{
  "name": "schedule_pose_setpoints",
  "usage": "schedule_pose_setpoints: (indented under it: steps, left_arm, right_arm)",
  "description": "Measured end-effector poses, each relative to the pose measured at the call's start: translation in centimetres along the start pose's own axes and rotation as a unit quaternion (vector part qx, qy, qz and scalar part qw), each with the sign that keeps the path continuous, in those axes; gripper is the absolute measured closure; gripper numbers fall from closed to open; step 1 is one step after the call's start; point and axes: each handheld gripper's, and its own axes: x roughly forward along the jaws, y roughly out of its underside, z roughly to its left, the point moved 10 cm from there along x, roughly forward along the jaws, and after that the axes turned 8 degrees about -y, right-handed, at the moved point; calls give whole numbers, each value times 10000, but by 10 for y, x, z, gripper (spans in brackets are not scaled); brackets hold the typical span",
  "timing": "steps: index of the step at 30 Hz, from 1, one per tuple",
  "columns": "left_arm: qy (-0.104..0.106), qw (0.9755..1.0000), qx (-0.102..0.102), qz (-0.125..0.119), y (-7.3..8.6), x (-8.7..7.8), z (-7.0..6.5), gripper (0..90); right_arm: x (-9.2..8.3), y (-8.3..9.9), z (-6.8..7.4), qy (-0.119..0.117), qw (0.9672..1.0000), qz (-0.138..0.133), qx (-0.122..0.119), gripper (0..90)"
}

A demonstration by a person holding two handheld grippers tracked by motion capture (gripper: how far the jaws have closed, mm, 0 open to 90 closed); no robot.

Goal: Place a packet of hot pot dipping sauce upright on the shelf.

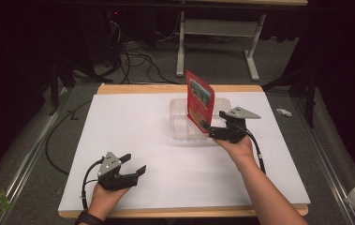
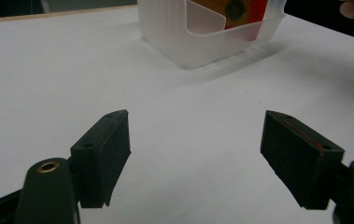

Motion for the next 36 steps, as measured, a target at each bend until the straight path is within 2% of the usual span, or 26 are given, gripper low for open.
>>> schedule_pose_setpoints:
  steps: [9,16,19,21,25,26,28,30,32,36]
  left_arm:
    - [4,10000,3,14,0,0,-2,245]
    - [1,10000,6,4,0,0,-5,244]
    - [10,10000,17,0,-1,-1,-6,244]
    - [15,10000,36,22,0,-1,-6,244]
    - [-3,10000,26,46,1,1,-6,244]
    - [4,10000,36,70,1,2,-6,244]
    - [-3,10000,40,70,1,3,-7,243]
    - [10,10000,50,77,1,3,-9,243]
    - [33,10000,55,38,-1,3,-13,242]
    - [61,9997,224,6,-3,1,-21,240]
  right_arm:
    - [-43,8,5,27,9998,-137,-104,119]
    - [-80,22,9,57,9997,-174,-188,82]
    - [-97,35,12,48,9995,-278,-161,75]
    - [-108,49,12,91,9996,-200,-162,80]
    - [-132,80,2,428,9988,-223,-56,81]
    - [-135,87,-1,522,9984,-213,-71,80]
    - [-137,96,-4,514,9985,-81,-188,80]
    - [-136,99,-10,539,9985,-78,-66,80]
    - [-133,101,-14,484,9988,-43,56,70]
    - [-130,102,-9,323,9995,-49,-38,66]
